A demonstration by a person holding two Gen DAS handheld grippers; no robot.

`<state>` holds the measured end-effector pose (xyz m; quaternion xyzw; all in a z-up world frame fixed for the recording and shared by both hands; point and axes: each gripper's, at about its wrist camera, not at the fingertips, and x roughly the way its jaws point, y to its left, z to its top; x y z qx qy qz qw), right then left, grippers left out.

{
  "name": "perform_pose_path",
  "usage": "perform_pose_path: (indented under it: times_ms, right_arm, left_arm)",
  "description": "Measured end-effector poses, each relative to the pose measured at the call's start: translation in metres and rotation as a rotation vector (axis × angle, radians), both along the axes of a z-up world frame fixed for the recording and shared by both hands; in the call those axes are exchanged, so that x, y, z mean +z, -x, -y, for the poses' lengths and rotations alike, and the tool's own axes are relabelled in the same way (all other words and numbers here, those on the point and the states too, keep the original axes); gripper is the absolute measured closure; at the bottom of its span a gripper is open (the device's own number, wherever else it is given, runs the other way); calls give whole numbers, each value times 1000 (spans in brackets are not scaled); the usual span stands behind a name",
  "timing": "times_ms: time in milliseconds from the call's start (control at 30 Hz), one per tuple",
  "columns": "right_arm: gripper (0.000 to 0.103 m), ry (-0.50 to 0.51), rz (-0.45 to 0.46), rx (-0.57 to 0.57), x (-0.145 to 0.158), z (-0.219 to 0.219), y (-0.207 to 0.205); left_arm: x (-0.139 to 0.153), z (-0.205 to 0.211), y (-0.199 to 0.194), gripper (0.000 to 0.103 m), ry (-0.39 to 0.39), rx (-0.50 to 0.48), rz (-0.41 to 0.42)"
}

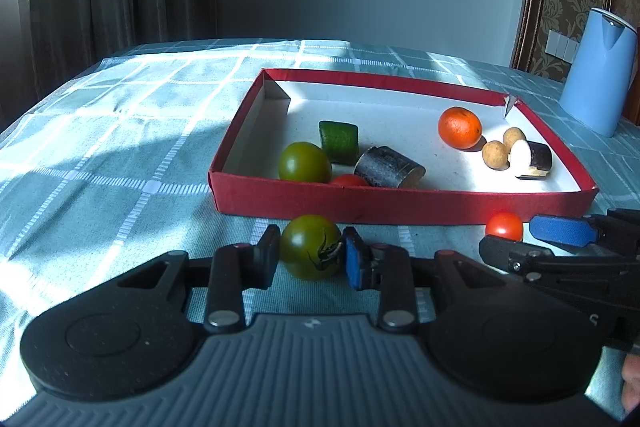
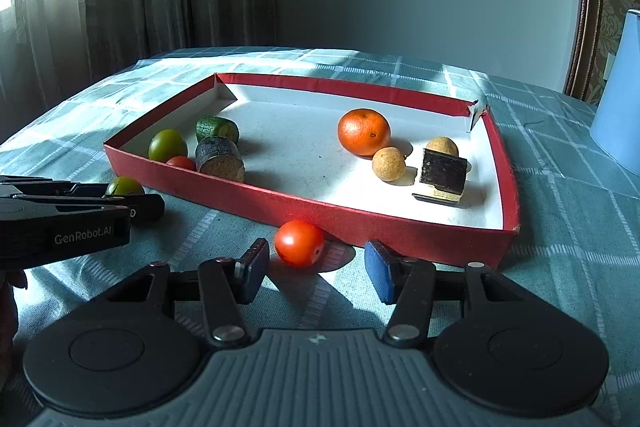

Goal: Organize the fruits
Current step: 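Grasp the red cherry tomato with the right tool while the left tool holds the green tomato, then carry both tomatoes into the tray and open both tools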

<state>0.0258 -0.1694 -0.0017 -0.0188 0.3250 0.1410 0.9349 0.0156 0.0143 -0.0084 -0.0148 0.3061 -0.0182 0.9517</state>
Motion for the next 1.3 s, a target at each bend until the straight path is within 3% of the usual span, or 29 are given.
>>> perform_pose_path:
  times_ms: [167, 267, 367, 967, 1300]
  right_arm:
    - [52, 8, -3, -32, 0, -5, -2]
    - [70, 0, -2, -33, 0, -8, -1]
    - [74, 24, 6, -31, 0, -14, 1]
    - [77, -7, 4, -19, 1, -12, -1]
    - [77, -34, 56, 1, 10, -3, 13]
  left_arm:
    - [0, 1, 0, 72, -4, 0, 0]
    - [0, 2, 1, 72, -8, -4, 0]
    - [-1, 2, 1, 72, -11, -4, -1]
    - [-1, 2, 1, 72, -13, -4, 1]
    - [4, -1, 7, 74, -4, 1, 34]
